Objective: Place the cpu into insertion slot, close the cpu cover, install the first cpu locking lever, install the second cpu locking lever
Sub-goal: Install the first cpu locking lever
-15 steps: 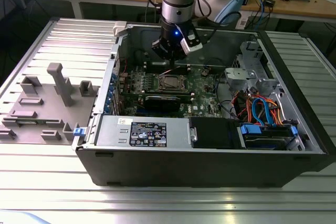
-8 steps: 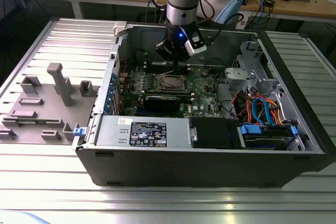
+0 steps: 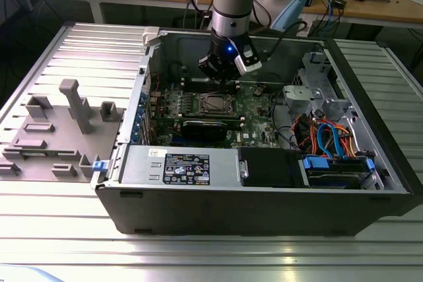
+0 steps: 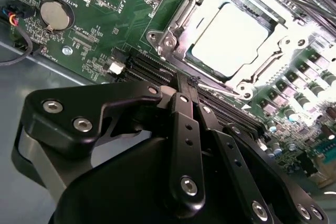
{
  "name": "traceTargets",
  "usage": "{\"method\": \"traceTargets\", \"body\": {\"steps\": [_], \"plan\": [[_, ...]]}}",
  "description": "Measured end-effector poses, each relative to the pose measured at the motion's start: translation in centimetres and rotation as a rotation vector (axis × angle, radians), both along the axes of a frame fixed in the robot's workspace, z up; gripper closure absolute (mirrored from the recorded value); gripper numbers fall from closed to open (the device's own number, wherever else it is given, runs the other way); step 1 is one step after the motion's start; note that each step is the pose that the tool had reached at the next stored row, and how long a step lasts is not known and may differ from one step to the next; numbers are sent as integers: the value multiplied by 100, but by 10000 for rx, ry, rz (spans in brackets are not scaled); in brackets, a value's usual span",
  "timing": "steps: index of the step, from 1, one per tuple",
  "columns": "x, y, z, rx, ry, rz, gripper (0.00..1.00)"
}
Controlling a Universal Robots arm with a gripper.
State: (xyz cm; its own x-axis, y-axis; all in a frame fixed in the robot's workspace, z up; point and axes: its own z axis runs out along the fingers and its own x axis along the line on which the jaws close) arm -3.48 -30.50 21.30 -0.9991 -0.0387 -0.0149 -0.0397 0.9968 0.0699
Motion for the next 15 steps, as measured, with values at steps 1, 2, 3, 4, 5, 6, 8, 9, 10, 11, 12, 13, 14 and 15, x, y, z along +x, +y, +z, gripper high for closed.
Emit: {"method": "traceTargets", "body": {"steps": [1,2,3,4,5,6,8,9,10,11,12,13,14,15], "plan": [[5,0,-16,0,0,0,89],[9,0,-26,0,0,0,89],[13,0,-36,0,0,0,89],[17,0,-47,0,0,0,89],[28,0,-70,1,-1,-1,89],[31,0,-77,1,-1,-1,89],[35,0,-83,-2,1,-1,89],[35,0,-83,-1,1,-2,89],[35,0,-83,-2,1,-2,89],[36,0,-83,0,0,-2,89],[37,1,-79,2,-1,-1,89],[36,0,-71,1,-1,0,89],[36,0,-60,1,-1,-1,89],[36,0,-49,1,0,-1,89]]}}
